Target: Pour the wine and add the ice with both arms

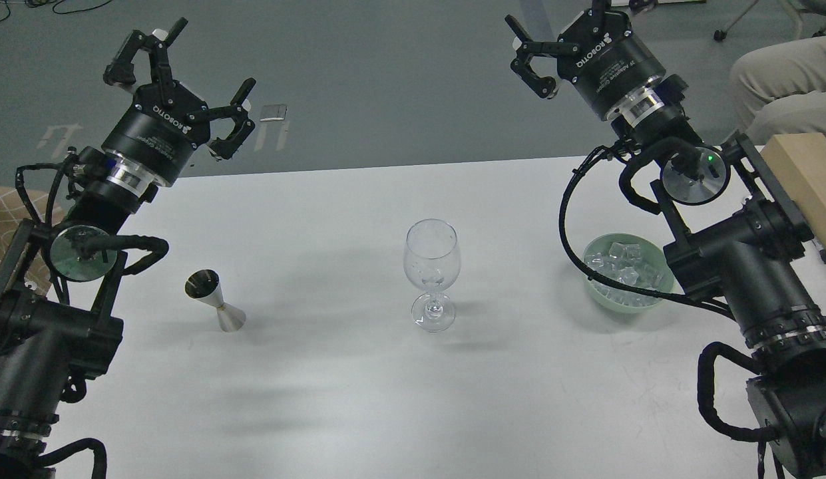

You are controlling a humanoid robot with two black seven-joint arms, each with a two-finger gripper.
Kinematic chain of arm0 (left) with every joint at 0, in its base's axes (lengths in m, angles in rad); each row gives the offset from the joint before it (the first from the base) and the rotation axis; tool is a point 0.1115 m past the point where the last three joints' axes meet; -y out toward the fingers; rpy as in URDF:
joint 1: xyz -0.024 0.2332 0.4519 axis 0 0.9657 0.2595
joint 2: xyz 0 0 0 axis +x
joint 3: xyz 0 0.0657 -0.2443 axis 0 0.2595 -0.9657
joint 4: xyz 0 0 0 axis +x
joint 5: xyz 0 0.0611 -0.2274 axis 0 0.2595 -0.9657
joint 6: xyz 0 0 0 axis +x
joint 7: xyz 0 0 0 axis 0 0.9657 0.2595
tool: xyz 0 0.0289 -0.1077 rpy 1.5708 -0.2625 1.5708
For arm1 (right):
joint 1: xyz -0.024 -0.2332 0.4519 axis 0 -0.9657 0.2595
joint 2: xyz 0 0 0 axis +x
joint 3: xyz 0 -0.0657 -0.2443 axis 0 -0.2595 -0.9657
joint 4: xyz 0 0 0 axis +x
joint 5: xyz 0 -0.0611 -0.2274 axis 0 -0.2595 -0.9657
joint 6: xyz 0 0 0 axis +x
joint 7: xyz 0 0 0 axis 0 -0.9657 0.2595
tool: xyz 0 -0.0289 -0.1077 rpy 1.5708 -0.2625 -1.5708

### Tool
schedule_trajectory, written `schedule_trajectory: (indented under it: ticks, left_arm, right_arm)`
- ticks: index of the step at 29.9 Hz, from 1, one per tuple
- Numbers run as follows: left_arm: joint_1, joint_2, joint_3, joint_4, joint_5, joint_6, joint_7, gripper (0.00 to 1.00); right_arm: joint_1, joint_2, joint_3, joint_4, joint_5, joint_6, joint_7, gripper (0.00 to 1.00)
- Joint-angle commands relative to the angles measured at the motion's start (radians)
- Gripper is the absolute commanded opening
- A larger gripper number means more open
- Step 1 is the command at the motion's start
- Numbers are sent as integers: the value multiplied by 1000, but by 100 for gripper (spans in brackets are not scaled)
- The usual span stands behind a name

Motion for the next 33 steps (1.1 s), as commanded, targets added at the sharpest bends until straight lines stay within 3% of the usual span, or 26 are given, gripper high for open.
schedule_trajectory:
  ticks: [1, 33]
  left_arm:
    - [2, 0, 5, 1, 0, 0, 0, 98]
    - [2, -20, 8, 13, 0, 0, 6, 98]
  right_arm:
    - [-1, -1, 0, 0, 0, 0, 0, 100]
    - [-4, 2, -5, 4, 0, 0, 0, 100]
